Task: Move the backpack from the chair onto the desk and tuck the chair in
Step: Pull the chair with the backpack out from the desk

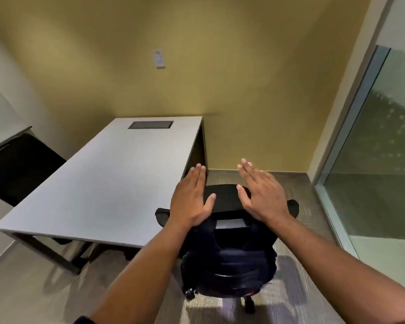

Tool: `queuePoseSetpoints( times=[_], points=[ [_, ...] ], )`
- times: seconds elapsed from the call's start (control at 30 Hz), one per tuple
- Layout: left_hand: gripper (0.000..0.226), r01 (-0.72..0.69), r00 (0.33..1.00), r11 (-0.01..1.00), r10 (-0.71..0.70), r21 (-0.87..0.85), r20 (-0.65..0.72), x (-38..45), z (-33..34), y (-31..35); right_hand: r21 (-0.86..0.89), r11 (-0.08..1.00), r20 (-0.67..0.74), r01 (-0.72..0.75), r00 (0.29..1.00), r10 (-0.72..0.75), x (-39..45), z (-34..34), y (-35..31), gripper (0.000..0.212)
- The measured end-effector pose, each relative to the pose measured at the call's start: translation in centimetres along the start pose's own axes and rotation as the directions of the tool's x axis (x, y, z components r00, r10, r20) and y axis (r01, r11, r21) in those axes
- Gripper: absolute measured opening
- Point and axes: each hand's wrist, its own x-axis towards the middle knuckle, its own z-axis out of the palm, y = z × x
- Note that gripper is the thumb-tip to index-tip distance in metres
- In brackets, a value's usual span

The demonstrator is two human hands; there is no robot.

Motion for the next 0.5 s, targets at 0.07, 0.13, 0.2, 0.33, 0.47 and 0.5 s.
queuePoseSetpoints(
  times=[0.07,0.13,0.2,0.33,0.47,0.5],
  points=[
    [0.081,0.015,0.998,1.000,-0.016,0.009,0.064,-0.4,0.7,0.2,0.050,0.999,0.039,-0.009,0.999,0.008,-0.3,0.4,-0.2,0.058],
    [0.082,0.033,0.992,0.999,-0.032,-0.003,0.120,-1.3,1.6,0.2,0.043,0.999,0.109,-0.029,0.994,0.025,-1.1,1.2,-0.3,0.054],
    [0.082,0.073,0.983,0.997,-0.067,-0.028,0.169,-1.7,2.4,0.3,0.026,0.996,0.189,-0.081,0.979,0.074,-1.4,1.6,-0.2,0.053],
    [0.070,0.081,0.953,0.996,-0.092,0.049,0.290,-1.5,2.3,0.2,-0.001,0.964,0.364,-0.267,0.897,0.249,-1.4,1.9,-0.1,0.050],
    [0.058,0.072,0.943,0.993,-0.097,0.089,0.318,-1.8,2.3,0.4,-0.122,0.937,0.474,-0.327,0.810,0.345,-1.3,2.2,0.1,0.052],
    [0.057,0.063,0.943,0.993,-0.091,0.095,0.319,-1.8,2.2,0.4,-0.155,0.936,0.489,-0.317,0.798,0.351,-1.3,2.2,0.0,0.054]
  ],
)
